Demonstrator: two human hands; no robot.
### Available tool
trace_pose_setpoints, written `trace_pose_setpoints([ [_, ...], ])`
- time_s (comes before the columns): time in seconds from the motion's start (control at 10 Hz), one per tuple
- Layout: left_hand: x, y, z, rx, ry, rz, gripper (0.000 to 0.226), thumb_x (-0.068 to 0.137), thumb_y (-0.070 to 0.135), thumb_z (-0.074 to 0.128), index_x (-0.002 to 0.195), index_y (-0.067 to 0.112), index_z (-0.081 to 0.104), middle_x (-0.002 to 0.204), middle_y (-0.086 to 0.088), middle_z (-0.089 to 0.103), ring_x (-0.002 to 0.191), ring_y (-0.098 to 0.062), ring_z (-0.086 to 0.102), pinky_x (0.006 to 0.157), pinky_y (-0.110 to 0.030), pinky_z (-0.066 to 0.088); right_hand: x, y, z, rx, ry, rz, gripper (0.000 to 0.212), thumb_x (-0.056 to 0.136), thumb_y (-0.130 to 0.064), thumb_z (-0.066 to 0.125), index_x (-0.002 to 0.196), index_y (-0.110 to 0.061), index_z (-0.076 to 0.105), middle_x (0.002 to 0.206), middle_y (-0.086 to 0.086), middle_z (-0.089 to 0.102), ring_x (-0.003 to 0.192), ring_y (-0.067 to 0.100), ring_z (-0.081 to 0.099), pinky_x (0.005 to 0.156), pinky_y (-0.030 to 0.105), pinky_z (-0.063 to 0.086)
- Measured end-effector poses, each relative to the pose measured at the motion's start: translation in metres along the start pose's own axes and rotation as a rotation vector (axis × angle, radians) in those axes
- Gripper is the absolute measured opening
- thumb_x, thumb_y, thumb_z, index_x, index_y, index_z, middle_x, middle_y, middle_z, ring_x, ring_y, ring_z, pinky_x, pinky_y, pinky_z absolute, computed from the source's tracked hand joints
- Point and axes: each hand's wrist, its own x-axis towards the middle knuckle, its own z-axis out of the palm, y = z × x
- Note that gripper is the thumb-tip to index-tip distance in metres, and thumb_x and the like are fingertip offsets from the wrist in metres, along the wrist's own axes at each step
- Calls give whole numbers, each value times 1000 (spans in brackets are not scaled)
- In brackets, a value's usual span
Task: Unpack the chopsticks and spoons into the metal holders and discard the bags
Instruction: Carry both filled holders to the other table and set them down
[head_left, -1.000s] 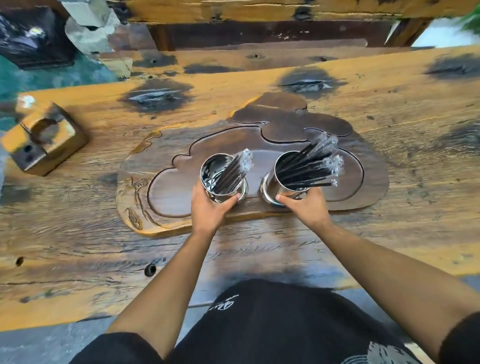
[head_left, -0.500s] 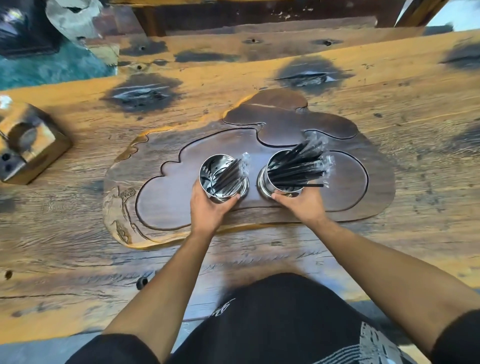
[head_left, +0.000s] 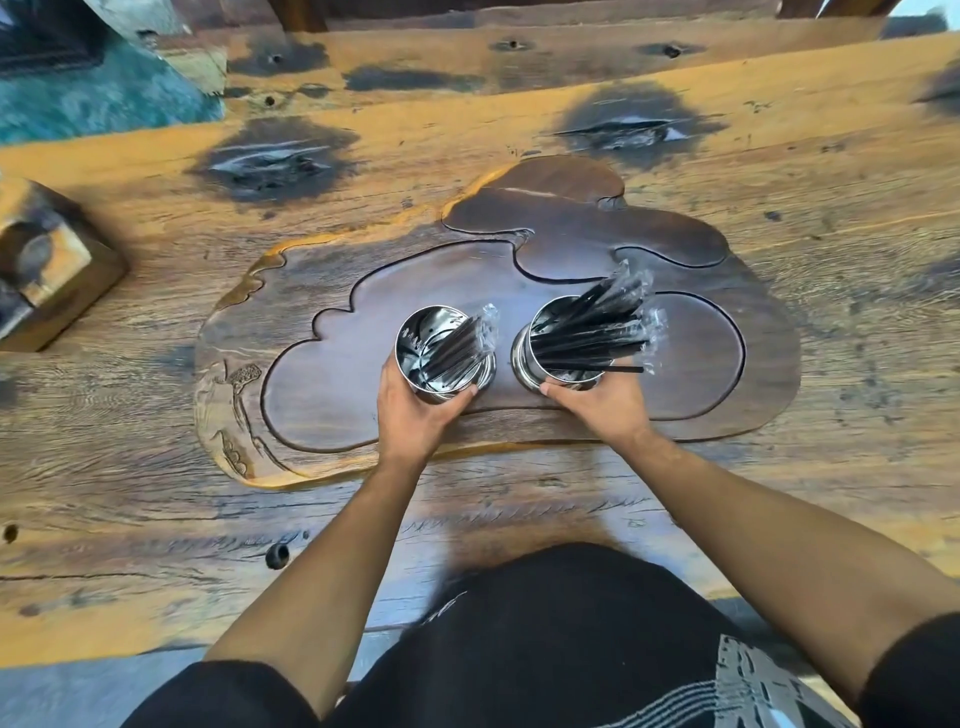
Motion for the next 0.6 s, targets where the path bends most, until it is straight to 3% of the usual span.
trace_pose_setpoints([
  [0.1, 4, 1, 1, 12, -8, 20, 104, 54, 64, 89, 139, 23, 46, 131, 2, 61, 124, -17, 59, 106, -44, 52, 3, -1, 0, -24, -13, -6, 55, 71, -28, 95, 120, -15, 72, 109, -14, 73, 100, 0, 68, 93, 6, 48],
  [0.3, 5, 2, 3, 19, -13, 54, 109, 55, 63, 87, 144, 18, 43, 133, -1, 56, 127, -19, 55, 110, -41, 49, 7, 5, 1, -41, -19, 2, 52, 72, -24, 95, 118, -17, 71, 106, -15, 71, 94, -15, 61, 83, -6, 41],
  [0.4, 5, -4, 7, 0, -60, 5, 115, 53, 64, 88, 147, 19, 40, 134, -1, 53, 130, -18, 53, 113, -38, 46, 10, 15, 3, -73, -49, 44, 53, 72, -24, 94, 119, -17, 70, 107, -13, 71, 97, -4, 66, 87, 0, 46],
  [0.5, 1, -18, 11, -40, -130, -73, 121, 52, 62, 95, 151, 27, 34, 137, 2, 48, 132, -16, 53, 117, -37, 42, 3, 23, 5, -173, -23, 118, 63, 73, -33, 89, 126, -19, 58, 120, -3, 63, 108, 13, 65, 103, 30, 53],
  [0.6, -7, -27, 14, -24, -139, -90, 125, 57, 56, 96, 156, 27, 27, 142, -1, 46, 135, -15, 51, 119, -37, 40, -3, 23, 6, -253, 11, 161, 61, 83, -22, 80, 134, -10, 51, 129, 7, 51, 113, 23, 60, 110, 38, 47],
])
